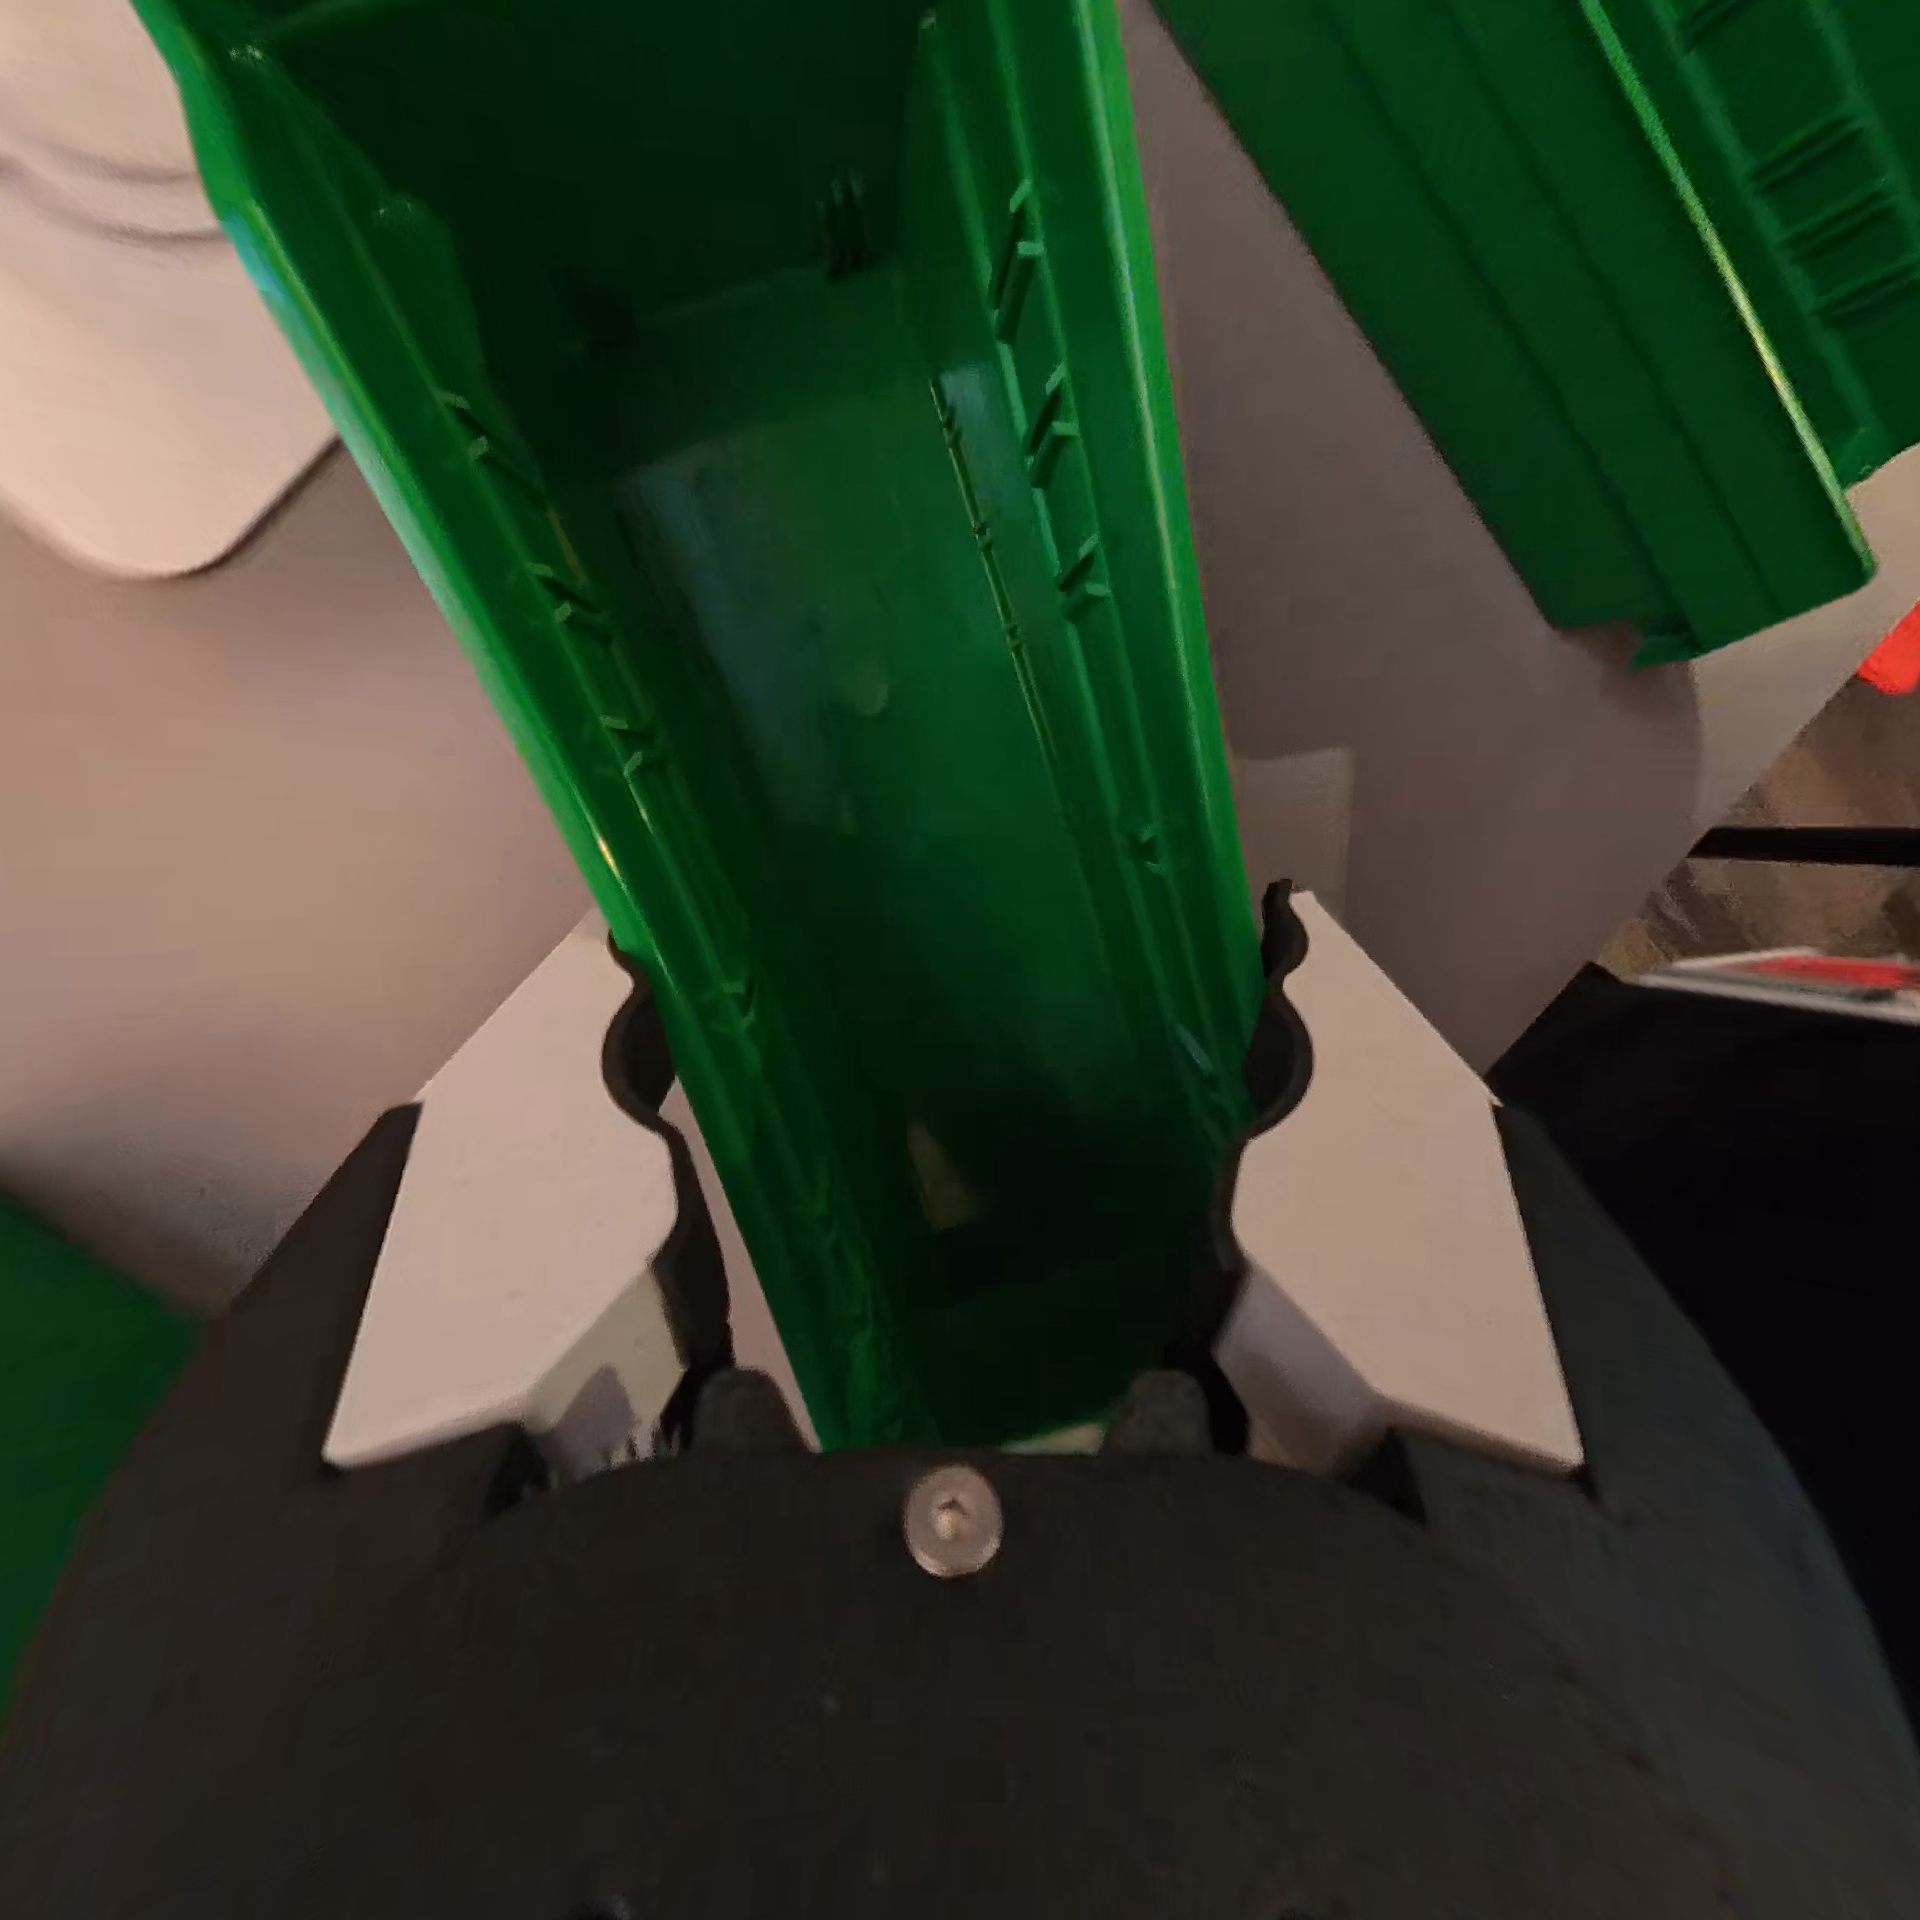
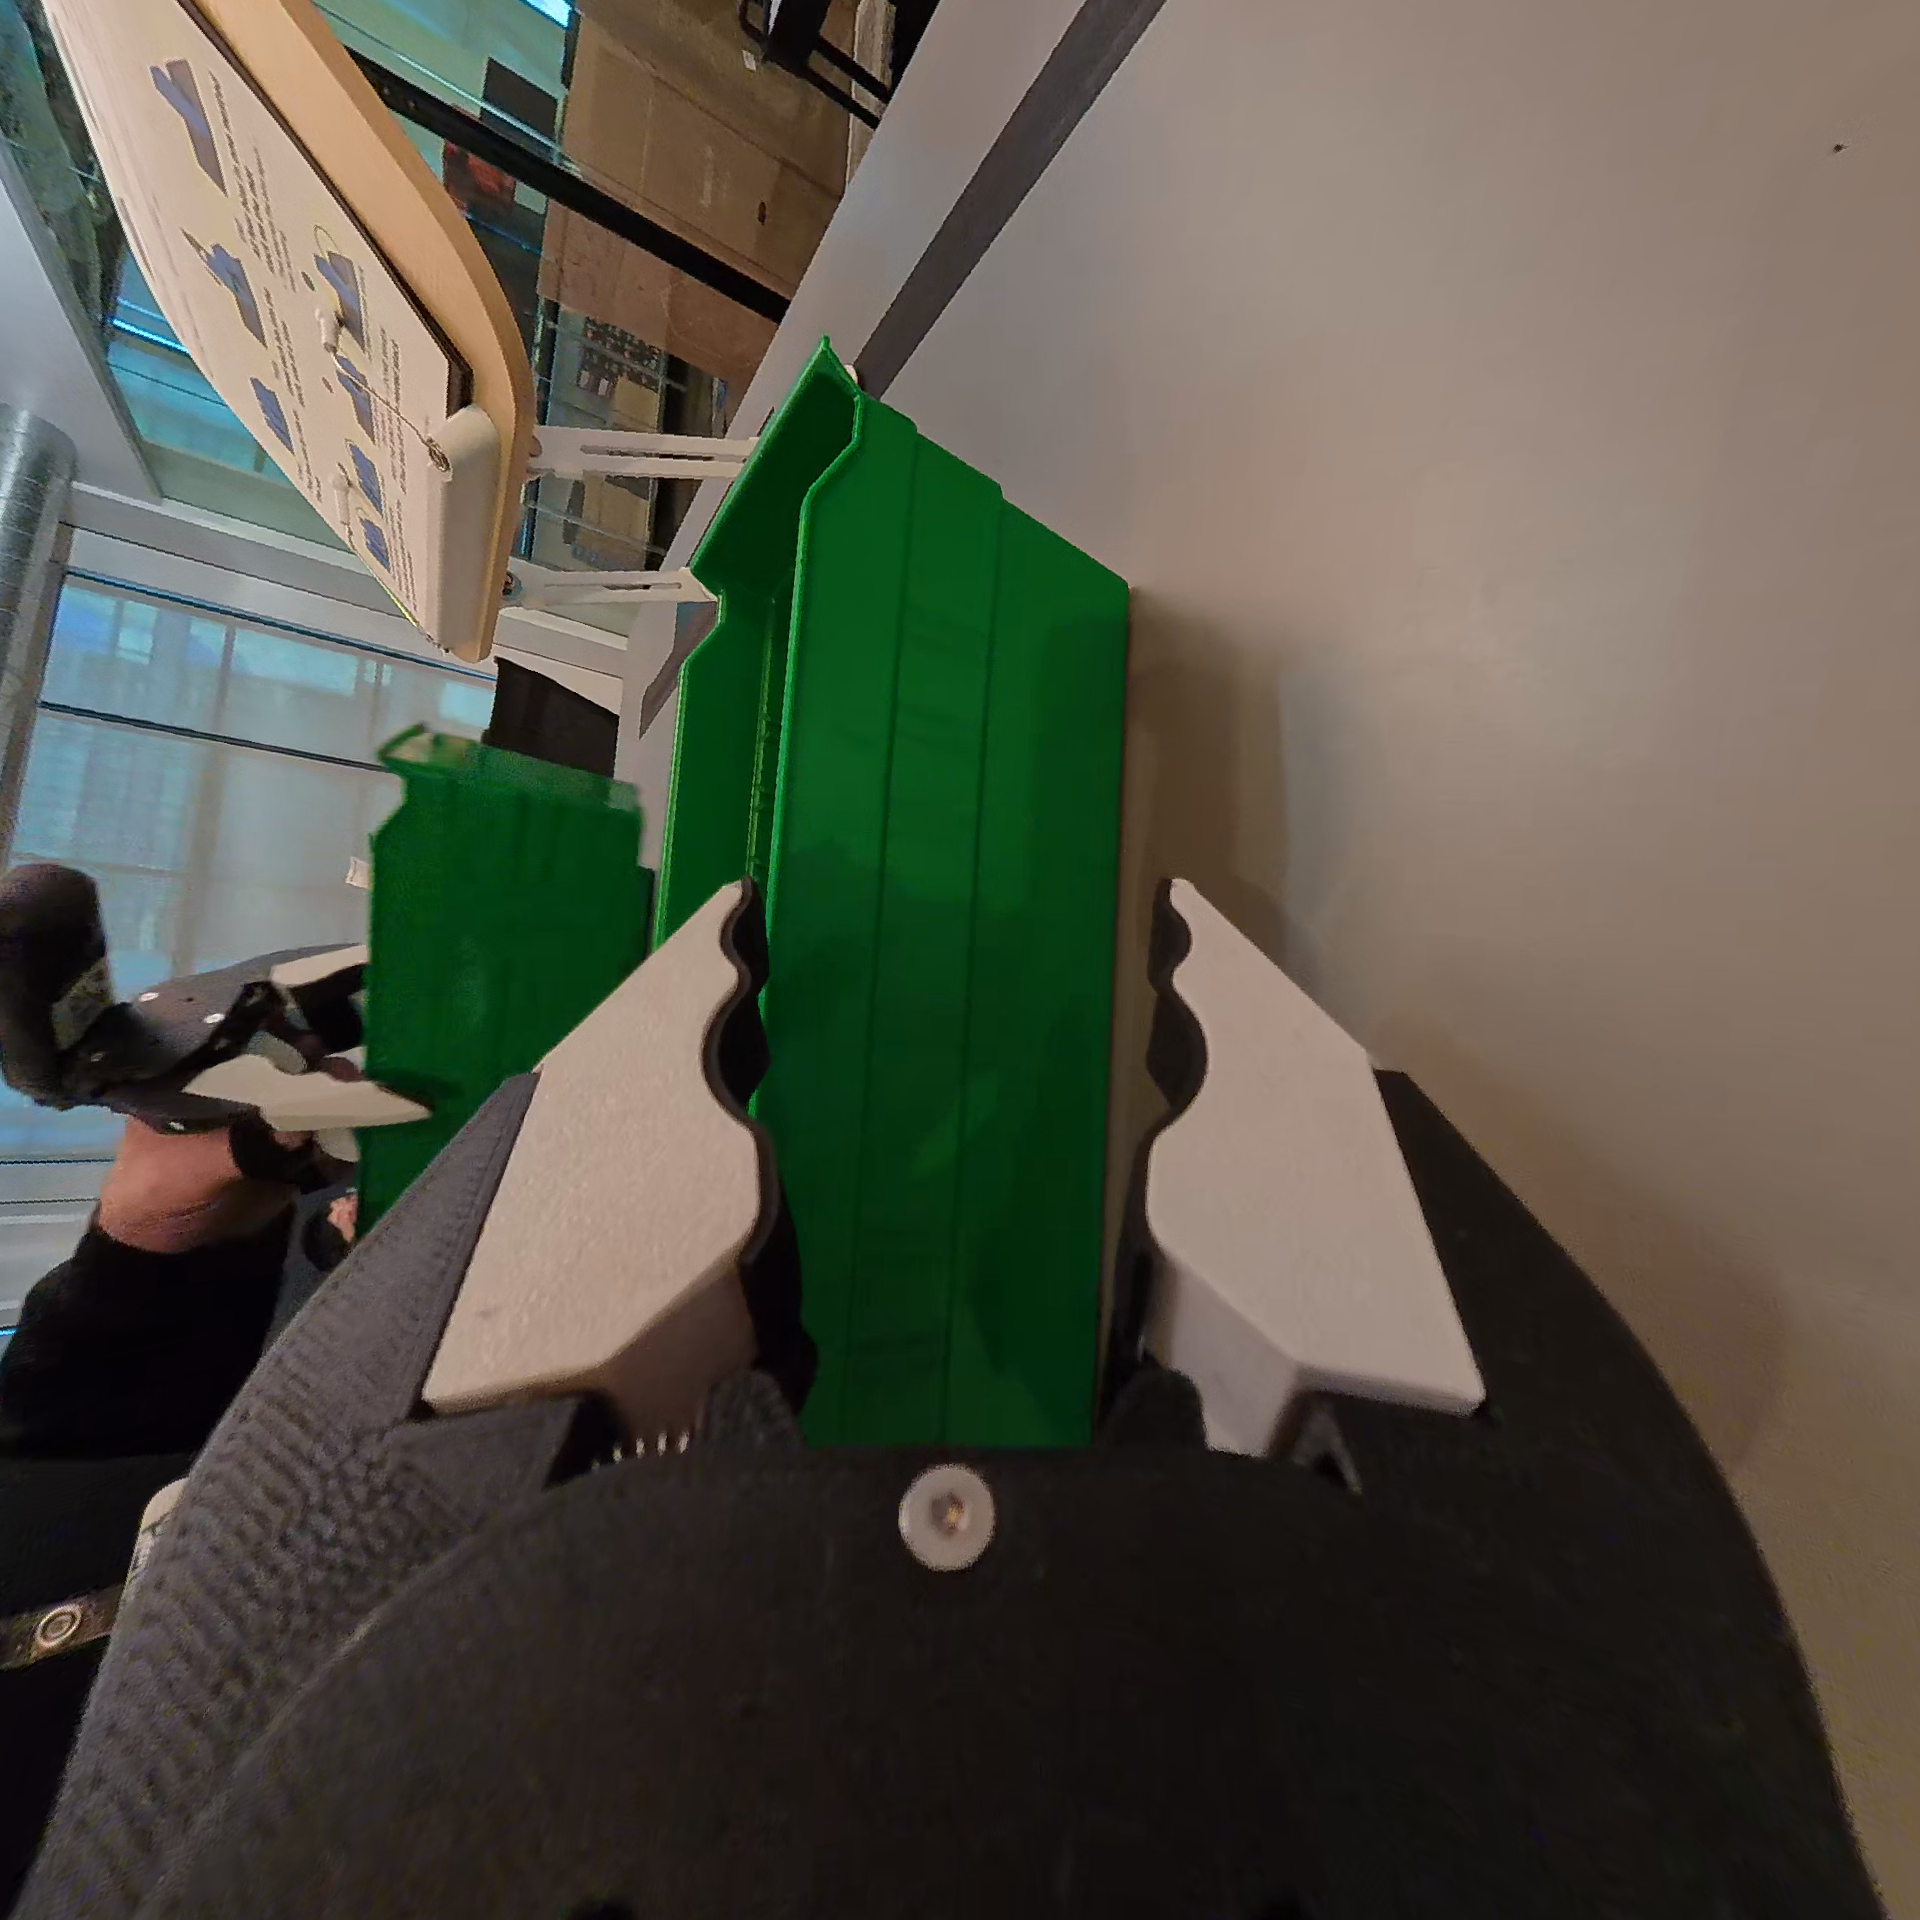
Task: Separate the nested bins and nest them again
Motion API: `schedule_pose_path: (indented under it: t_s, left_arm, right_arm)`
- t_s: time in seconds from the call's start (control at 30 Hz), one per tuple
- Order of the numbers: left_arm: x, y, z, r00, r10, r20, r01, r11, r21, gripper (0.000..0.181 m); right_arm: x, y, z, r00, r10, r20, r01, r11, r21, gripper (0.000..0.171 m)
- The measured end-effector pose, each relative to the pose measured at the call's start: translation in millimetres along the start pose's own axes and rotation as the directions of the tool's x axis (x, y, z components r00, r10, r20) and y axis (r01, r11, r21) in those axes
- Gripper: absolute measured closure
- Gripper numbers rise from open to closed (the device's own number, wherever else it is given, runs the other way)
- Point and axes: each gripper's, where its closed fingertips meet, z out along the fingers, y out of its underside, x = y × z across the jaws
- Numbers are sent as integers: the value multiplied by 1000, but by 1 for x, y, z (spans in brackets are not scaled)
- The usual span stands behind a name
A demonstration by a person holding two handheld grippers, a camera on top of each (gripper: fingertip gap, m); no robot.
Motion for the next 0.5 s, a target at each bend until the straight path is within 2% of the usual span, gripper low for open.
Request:
schedule_pose_path:
  t_s: [0.3,0.4,0.5]
  left_arm:
    - [-118,68,-155,948,-120,295,114,993,39,67]
    - [-161,94,-186,912,-187,365,183,982,46,68]
    - [-189,120,-189,906,-233,353,233,972,42,67]
  right_arm:
    - [1,0,4,1000,11,0,-11,1000,-16,98]
    - [1,0,6,1000,19,7,-19,1000,-17,98]
    - [1,0,7,1000,22,7,-22,1000,-14,98]
